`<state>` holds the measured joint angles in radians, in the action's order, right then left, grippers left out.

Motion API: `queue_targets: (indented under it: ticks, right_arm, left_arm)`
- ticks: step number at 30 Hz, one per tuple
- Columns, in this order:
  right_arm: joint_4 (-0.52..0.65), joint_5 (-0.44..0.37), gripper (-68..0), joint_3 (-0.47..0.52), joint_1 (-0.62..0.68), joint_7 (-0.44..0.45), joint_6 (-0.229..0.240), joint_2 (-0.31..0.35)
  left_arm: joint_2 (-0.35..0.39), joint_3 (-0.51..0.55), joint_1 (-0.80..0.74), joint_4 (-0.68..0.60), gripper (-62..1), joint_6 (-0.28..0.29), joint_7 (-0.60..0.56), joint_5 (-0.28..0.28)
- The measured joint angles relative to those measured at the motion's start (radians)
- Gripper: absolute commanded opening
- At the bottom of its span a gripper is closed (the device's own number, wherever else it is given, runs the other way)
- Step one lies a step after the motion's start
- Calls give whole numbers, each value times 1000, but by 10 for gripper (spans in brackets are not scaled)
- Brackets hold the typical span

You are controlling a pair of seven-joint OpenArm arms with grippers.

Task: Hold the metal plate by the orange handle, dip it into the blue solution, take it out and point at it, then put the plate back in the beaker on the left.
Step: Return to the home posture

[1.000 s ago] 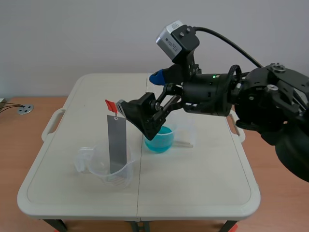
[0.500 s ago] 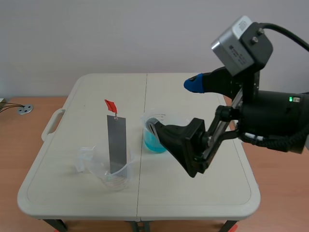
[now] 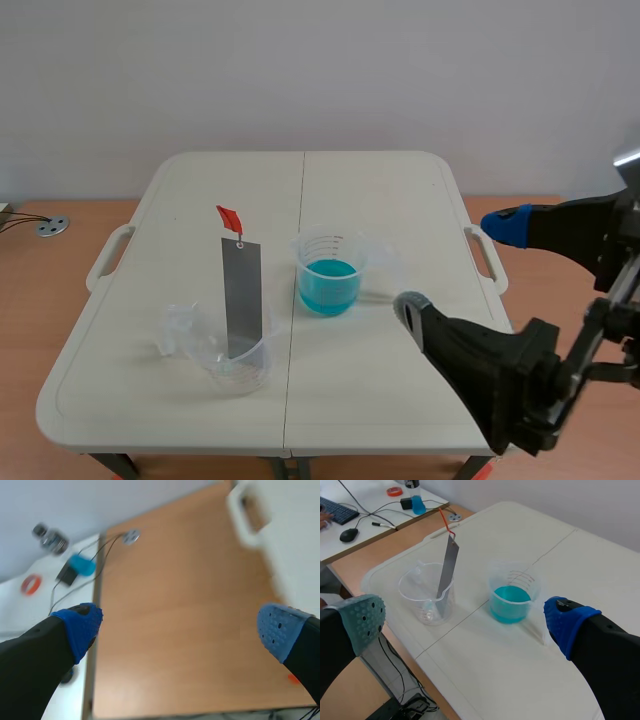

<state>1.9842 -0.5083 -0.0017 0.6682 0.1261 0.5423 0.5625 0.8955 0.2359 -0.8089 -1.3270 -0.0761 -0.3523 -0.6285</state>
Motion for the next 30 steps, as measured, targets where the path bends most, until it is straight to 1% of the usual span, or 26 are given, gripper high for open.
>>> queue_targets:
  ticks: [2, 6, 8, 11, 12, 16, 17, 20, 22, 24, 27, 30]
  right_arm:
    - [5, 0, -11, 29, 23, 5, 0, 0]
    - [8, 0, -11, 47, 26, -8, 0, 0]
    - [8, 0, -11, 47, 24, -19, 0, 0]
    - [8, 0, -11, 46, 23, -18, 0, 0]
    - [8, 0, -11, 46, 22, -19, 0, 0]
    - [8, 0, -11, 46, 22, -27, 0, 0]
    - [8, 0, -11, 46, 22, -27, 0, 0]
    - [8, 0, -12, 46, 22, -28, 0, 0]
    - [8, 0, -12, 46, 22, -30, 0, 0]
    - [8, 0, -12, 46, 22, -30, 0, 0]
    - [8, 0, -12, 46, 22, -30, 0, 0]
    - [8, 0, -12, 46, 22, -33, 0, 0]
  left_arm:
    - [-28, 0, 1, -79, 14, 2, 0, 39]
    - [-117, -2, 25, -205, 14, 11, 2, 145]
    - [-158, -2, 34, -245, 14, 44, 0, 190]
    - [-198, -6, 39, -289, 14, 105, -1, 260]
    - [-206, -13, 39, -302, 14, 109, 0, 280]
    - [-247, -38, 39, -338, 14, 157, -1, 360]
    - [-262, -46, 39, -344, 14, 159, 0, 386]
    - [-309, -70, 39, -355, 14, 160, 0, 434]
    - [-332, -85, 39, -358, 14, 160, -1, 446]
    - [-348, -93, 39, -358, 14, 160, -6, 446]
    - [-353, -92, 39, -358, 14, 159, -43, 446]
    - [-353, -92, 39, -358, 14, 159, -42, 446]
